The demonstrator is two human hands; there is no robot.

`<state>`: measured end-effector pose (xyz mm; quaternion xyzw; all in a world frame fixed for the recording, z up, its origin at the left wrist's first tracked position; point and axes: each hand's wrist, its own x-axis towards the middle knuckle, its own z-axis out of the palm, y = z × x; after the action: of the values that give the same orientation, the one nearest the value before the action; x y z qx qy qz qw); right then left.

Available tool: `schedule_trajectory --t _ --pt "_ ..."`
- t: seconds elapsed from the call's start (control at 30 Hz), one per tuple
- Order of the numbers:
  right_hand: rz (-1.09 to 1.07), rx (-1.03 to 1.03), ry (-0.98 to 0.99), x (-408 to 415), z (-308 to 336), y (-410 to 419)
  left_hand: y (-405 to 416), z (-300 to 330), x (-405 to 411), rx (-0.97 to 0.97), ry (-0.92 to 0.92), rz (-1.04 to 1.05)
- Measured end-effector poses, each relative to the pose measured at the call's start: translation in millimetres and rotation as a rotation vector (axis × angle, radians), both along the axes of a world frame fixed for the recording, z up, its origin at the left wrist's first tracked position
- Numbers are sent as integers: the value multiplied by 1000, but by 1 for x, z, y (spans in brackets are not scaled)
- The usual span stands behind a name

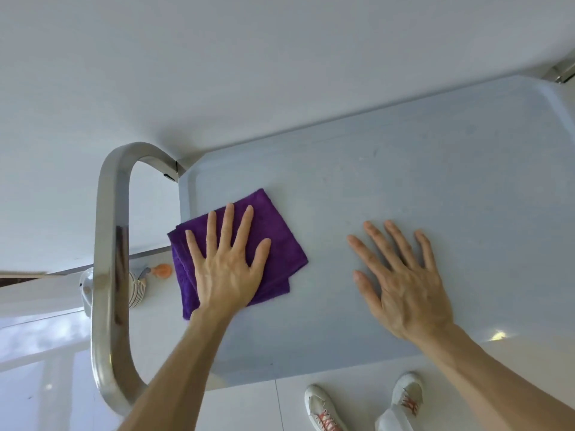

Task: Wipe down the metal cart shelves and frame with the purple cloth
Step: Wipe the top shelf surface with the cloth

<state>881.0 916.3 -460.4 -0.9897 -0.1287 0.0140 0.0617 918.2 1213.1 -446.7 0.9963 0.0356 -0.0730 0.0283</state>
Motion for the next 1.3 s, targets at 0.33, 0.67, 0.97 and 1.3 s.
schedule_trajectory --t 0.33,0.67,0.97,1.3 --pt "1 24 -20 -2 -4 1 -91 -5 96 -92 -42 -18" --pt "-7 44 -29 -1 -4 1 3 -3 60 -38 -43 63" --pt "-13 67 -37 -1 -3 0 -110 -8 123 -117 -48 66" --pt "-8 92 -47 -1 -4 1 -100 11 99 -312 -55 -230"
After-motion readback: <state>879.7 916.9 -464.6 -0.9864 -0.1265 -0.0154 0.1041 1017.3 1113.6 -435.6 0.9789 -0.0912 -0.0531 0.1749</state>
